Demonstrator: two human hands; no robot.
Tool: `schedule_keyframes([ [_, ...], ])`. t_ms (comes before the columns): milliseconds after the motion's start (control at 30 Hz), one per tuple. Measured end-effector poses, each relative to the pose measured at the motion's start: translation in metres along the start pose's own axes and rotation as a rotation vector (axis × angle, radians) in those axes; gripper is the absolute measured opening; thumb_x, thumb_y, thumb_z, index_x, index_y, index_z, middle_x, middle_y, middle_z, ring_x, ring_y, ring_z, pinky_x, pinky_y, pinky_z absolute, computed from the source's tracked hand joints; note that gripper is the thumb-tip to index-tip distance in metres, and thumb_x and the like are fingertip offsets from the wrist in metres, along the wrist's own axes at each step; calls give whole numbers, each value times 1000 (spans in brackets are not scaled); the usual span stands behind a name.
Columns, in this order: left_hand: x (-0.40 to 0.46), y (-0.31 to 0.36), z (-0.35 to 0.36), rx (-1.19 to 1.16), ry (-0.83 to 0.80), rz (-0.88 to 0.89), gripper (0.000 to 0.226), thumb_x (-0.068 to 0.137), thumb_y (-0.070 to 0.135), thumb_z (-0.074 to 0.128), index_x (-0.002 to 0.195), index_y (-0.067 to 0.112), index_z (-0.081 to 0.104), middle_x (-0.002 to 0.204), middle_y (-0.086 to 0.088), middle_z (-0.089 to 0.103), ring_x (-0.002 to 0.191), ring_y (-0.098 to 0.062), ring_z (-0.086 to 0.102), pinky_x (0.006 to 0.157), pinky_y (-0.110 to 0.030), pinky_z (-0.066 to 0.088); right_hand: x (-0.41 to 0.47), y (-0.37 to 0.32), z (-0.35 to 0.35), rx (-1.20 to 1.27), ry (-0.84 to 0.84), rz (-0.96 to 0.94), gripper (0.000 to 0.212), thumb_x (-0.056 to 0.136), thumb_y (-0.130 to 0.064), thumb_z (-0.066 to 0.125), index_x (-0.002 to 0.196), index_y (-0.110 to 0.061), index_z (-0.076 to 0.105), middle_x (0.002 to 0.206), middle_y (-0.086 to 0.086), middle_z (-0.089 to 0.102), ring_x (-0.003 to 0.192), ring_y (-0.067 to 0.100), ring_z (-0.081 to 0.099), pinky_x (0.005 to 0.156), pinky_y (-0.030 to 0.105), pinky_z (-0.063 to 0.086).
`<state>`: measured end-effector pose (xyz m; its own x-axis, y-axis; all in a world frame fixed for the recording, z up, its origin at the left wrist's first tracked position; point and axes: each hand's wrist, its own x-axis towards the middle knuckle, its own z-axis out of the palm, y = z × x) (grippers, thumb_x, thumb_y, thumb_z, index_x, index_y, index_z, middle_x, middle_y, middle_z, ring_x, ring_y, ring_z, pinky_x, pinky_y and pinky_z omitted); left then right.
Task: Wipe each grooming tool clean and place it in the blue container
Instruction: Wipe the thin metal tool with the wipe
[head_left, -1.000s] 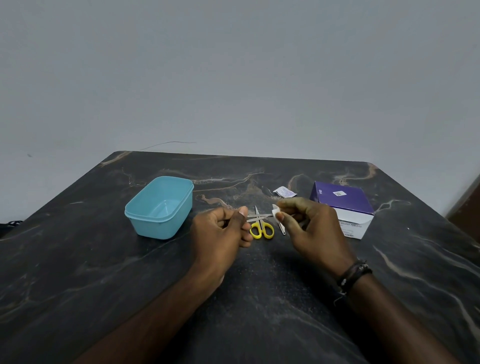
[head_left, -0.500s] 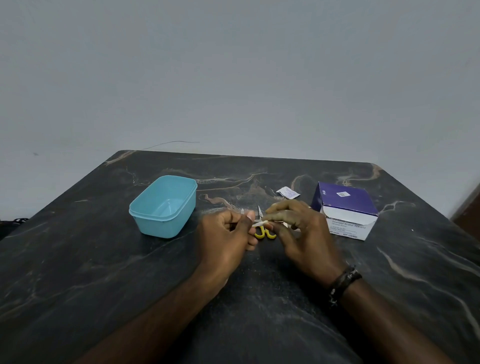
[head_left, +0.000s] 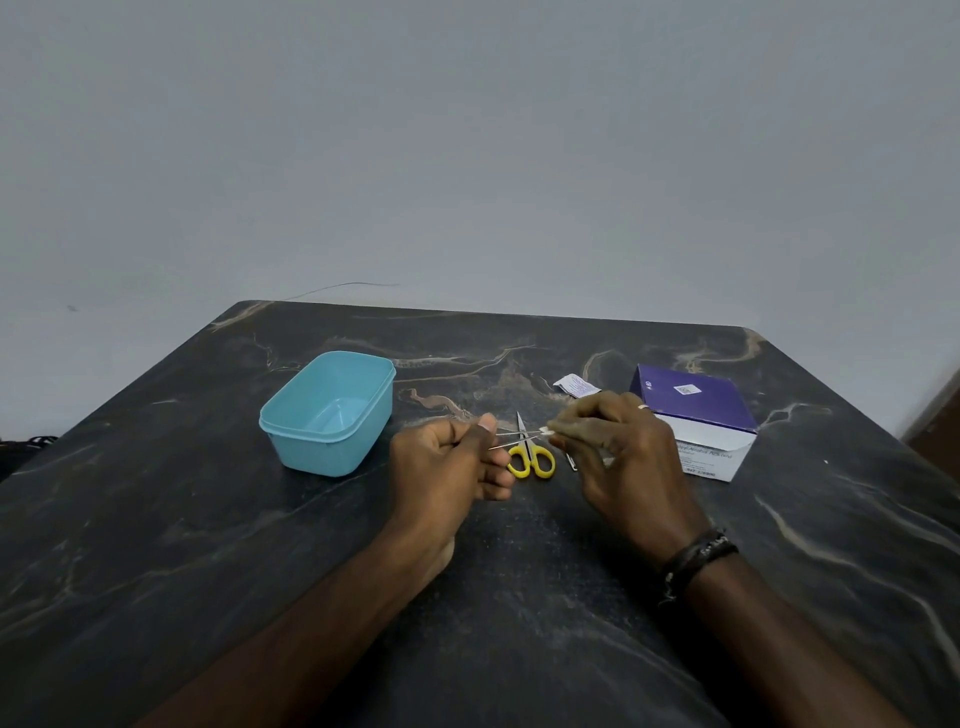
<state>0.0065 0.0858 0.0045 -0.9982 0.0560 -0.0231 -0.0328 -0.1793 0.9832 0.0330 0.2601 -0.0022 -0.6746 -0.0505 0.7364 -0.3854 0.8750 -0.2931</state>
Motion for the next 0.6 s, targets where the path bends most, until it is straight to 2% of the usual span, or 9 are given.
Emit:
schedule_keyframes([
  [233, 1, 0, -2, 4, -35, -44, 23, 93, 19, 62, 83, -2, 67, 68, -15, 68, 49, -19, 62, 45, -28, 53, 0, 9, -5, -89, 4, 49, 9, 83, -13, 74, 86, -19, 79, 90, -5, 68, 81, 21, 56, 59, 39, 50],
  [333, 0, -1, -1, 1, -38, -54, 23, 94, 18, 61, 83, -2, 66, 64, -13, 67, 46, -18, 60, 43, -27, 51, -1, 9, -4, -52, 7, 35, 7, 82, -13, 74, 83, -19, 78, 88, -5, 68, 79, 19, 57, 62, 35, 49],
  [400, 0, -1, -2, -10, -36, -72, 24, 95, 18, 60, 82, -2, 65, 62, -12, 66, 45, -17, 59, 42, -27, 50, 1, 5, 1, 103, 43, 146, 8, 83, -14, 74, 86, -20, 78, 87, -7, 70, 77, 15, 63, 66, 29, 49],
  [467, 1, -2, -2, -25, -52, -102, 25, 96, 19, 58, 81, -1, 64, 61, -10, 65, 45, -16, 59, 42, -26, 49, 4, -2, 4, 392, 58, 375, 10, 83, -11, 74, 87, -19, 78, 83, -7, 74, 75, 8, 68, 68, 23, 51],
  [533, 0, -3, -1, -50, -74, -136, 25, 97, 20, 57, 81, 1, 62, 61, -9, 64, 45, -15, 59, 41, -26, 48, 5, -8, 4, 674, 36, 535, 9, 83, -6, 73, 86, -13, 77, 74, -7, 74, 65, 3, 65, 61, 18, 48],
  [600, -2, -3, 1, -80, -98, -158, 25, 97, 19, 55, 82, 0, 61, 60, -9, 64, 44, -15, 59, 42, -25, 49, 2, -12, 3, 914, -3, 663, 8, 80, -10, 73, 88, -10, 76, 68, -2, 71, 59, 5, 58, 54, 21, 42],
])
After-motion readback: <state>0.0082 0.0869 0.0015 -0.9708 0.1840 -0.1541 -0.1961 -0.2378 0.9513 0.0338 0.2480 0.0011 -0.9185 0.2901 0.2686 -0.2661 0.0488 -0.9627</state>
